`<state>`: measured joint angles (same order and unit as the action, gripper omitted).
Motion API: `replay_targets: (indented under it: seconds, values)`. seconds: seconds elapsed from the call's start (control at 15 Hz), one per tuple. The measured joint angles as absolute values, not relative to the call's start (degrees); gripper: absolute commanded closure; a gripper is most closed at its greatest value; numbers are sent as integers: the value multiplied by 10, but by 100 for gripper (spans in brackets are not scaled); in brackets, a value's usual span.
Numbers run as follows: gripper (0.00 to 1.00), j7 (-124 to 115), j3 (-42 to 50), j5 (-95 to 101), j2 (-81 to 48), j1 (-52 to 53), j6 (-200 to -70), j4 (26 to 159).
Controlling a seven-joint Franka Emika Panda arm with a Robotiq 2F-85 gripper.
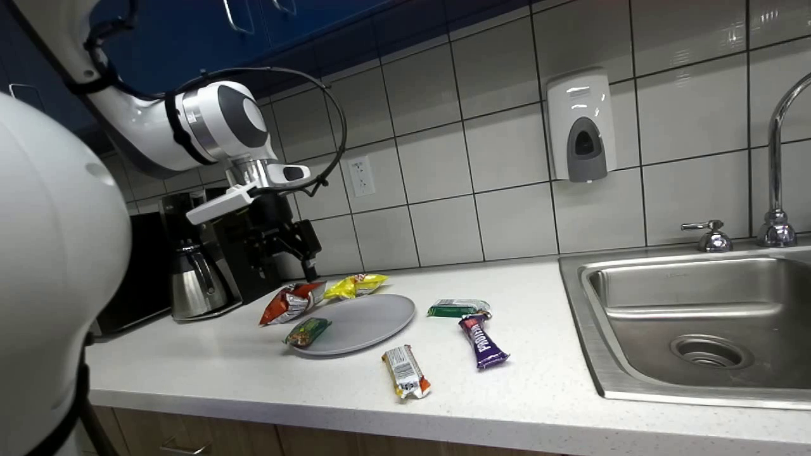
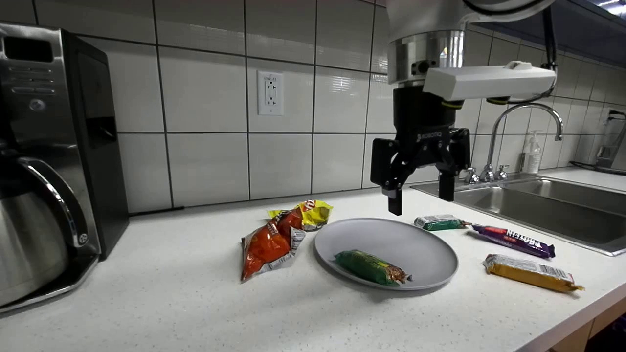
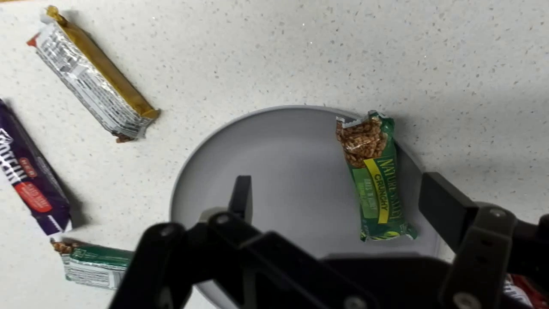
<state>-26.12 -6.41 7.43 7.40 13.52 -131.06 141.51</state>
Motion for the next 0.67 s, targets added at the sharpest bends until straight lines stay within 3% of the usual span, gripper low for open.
replay_targets:
  seconds: [0.67]
  values:
    - [0, -284, -65, 77, 136, 66, -1285, 1478]
